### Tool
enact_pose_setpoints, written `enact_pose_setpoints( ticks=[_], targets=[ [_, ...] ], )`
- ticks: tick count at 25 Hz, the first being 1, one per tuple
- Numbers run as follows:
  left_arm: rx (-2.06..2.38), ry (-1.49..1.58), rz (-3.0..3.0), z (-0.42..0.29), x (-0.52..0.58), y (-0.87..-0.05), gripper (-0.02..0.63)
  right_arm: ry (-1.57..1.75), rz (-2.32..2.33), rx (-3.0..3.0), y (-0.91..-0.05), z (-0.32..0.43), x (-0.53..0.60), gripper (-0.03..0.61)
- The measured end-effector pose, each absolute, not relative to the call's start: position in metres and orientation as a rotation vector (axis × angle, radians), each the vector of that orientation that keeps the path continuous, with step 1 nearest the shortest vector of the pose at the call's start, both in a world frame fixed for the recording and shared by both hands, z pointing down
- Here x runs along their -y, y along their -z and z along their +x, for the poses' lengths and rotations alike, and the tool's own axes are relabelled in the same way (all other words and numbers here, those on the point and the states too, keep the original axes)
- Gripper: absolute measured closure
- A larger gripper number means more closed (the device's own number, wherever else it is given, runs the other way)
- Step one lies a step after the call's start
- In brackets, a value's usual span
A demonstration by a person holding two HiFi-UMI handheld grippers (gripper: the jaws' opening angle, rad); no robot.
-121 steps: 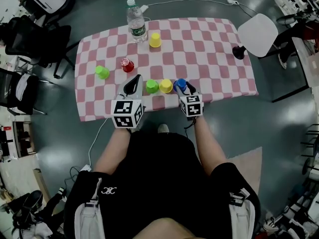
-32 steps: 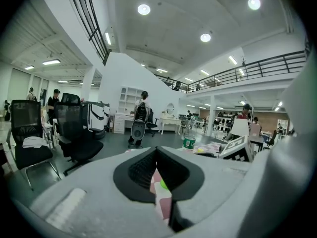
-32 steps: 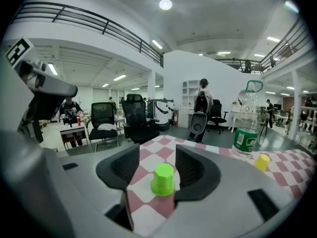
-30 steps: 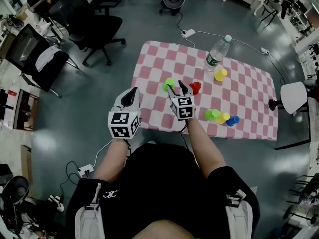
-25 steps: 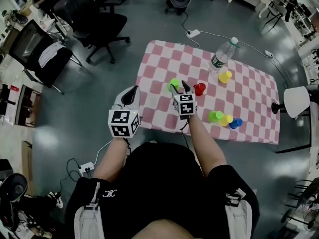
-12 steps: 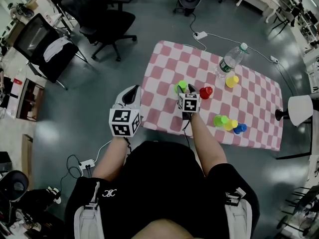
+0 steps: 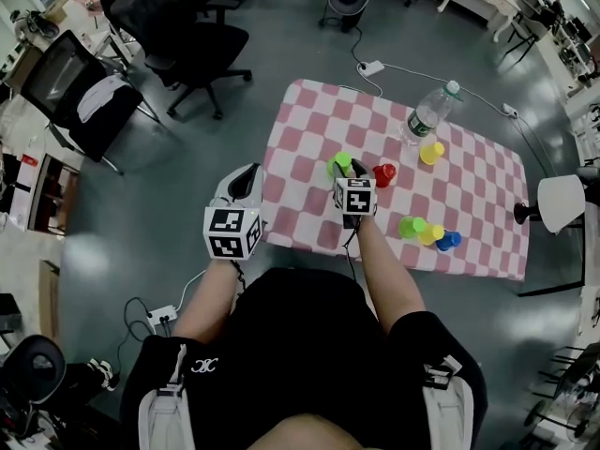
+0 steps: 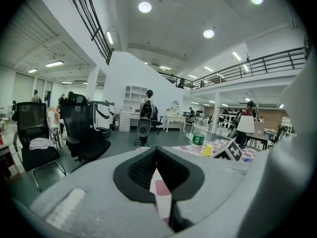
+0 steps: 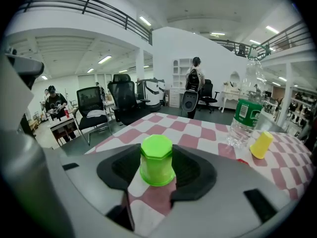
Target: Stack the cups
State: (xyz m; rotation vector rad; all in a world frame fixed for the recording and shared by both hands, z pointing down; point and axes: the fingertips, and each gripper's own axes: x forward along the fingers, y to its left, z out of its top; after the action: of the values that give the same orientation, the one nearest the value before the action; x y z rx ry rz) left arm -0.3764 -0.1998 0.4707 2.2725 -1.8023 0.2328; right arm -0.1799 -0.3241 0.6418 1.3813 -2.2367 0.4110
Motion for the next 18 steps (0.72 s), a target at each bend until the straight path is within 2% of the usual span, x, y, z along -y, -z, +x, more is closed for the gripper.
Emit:
enact_pose_setpoints(
  ticks=[9, 18],
  targets=[
    [1.704, -0.236, 2.358, -0.339, 0.210, -0.468, 0.598, -0.345, 1.359, 2.354, -0.578, -0.171, 0.303, 0.380],
    [1.545, -0.256, 2.474, -0.276, 0.218, -0.468, 0.598, -0.318, 1.482, 2.338, -0.529, -0.117, 0.280, 0.382]
  ],
)
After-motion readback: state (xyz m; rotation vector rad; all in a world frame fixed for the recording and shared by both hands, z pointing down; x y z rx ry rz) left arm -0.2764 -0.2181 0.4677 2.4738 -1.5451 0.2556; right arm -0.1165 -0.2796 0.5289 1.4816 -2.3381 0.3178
